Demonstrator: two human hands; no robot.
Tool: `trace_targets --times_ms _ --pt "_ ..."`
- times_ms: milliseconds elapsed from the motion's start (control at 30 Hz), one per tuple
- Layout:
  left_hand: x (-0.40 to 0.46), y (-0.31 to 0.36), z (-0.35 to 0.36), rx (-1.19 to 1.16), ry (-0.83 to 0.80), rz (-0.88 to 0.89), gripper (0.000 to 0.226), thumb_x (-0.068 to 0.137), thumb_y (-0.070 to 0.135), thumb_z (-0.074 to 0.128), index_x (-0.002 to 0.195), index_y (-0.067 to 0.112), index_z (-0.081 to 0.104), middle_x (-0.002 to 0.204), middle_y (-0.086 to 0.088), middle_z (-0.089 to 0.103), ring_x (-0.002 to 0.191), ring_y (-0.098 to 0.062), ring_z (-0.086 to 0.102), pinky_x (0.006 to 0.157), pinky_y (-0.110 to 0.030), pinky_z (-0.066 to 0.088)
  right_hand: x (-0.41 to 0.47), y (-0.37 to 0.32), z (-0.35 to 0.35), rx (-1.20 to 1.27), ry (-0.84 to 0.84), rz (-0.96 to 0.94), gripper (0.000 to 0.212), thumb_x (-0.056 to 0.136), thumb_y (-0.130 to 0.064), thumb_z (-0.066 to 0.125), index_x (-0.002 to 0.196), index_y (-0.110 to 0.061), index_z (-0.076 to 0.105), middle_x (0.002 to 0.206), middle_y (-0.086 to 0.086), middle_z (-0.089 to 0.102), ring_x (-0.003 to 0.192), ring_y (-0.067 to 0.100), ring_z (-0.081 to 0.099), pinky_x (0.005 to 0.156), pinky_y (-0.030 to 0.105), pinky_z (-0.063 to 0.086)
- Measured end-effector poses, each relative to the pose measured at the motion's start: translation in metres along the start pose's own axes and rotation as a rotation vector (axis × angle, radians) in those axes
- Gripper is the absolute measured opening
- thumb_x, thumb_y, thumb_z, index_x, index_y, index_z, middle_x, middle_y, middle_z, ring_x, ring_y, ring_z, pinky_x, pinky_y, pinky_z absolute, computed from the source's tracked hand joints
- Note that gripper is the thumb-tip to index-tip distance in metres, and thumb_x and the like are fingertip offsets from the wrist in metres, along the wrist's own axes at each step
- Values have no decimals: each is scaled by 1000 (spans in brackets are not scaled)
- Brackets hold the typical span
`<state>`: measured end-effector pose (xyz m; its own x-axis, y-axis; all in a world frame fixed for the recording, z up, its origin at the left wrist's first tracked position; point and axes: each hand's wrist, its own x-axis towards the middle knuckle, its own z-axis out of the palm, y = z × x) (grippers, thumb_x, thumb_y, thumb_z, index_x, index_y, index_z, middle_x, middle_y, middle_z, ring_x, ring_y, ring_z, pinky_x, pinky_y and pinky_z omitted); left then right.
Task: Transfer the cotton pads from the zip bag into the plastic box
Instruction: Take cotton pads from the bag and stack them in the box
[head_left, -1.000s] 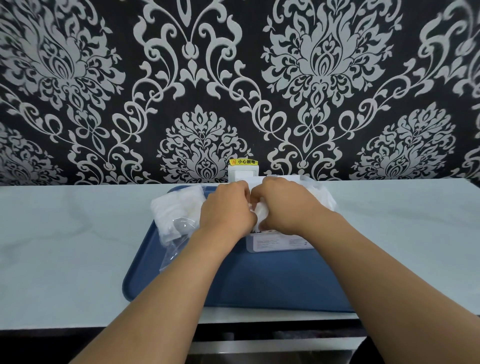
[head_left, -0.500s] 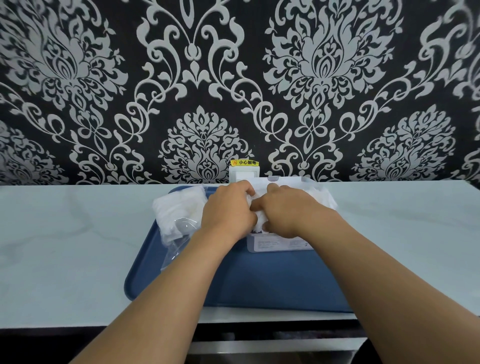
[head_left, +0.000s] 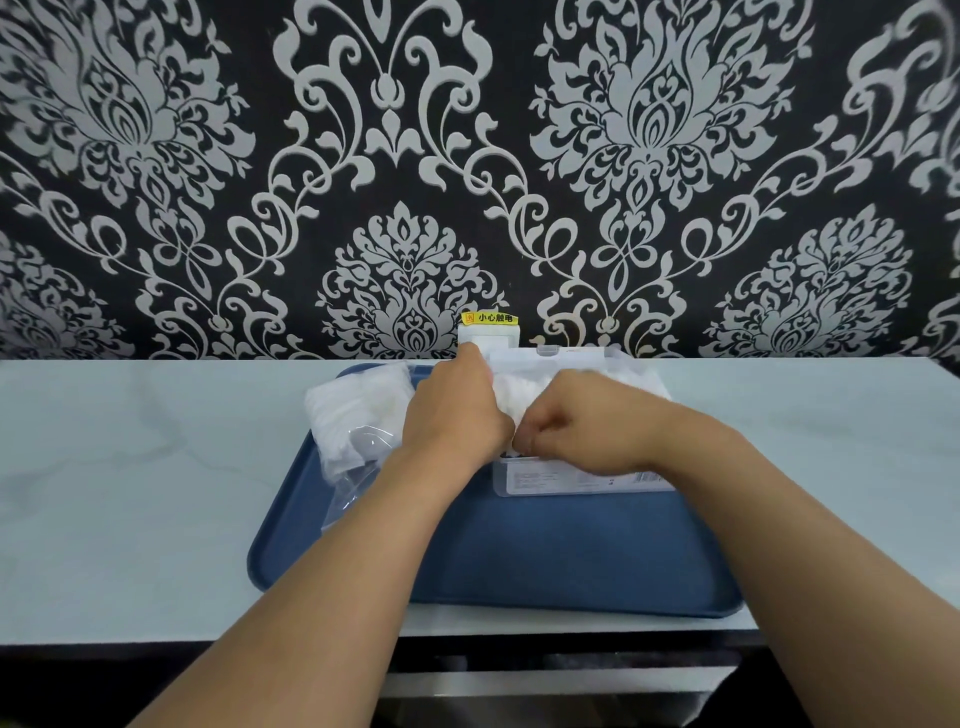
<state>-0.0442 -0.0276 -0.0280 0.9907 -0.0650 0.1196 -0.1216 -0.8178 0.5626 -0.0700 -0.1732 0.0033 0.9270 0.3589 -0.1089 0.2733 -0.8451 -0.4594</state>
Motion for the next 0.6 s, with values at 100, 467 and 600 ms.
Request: trace_targets --times_ms 100,467,600 --pt "4 -1 0 16 -16 19 27 73 10 68 95 23 58 105 -3 63 98 -28 60 72 -35 49 8 4 10 -5 5 52 22 92 -15 55 95 -15 76 85 1 71 81 18 61 73 30 49" --pt "-13 -25 -69 -332 -25 209 22 89 16 72 110 21 71 101 4 73 93 -7 70 88 -20 55 0 -32 -1 0 339 -77 25 85 -10 52 82 -15 77 74 3 73 68 19 65 70 40 57" --pt "-19 -71 -92 -229 142 157 26 93 24 67 119 21 70 120 8 70 113 -5 62 102 -28 48 -11 -83 15 157 121 -285 23 82 -5 59 83 -12 81 53 -12 67 51 0 58 53 12 43"
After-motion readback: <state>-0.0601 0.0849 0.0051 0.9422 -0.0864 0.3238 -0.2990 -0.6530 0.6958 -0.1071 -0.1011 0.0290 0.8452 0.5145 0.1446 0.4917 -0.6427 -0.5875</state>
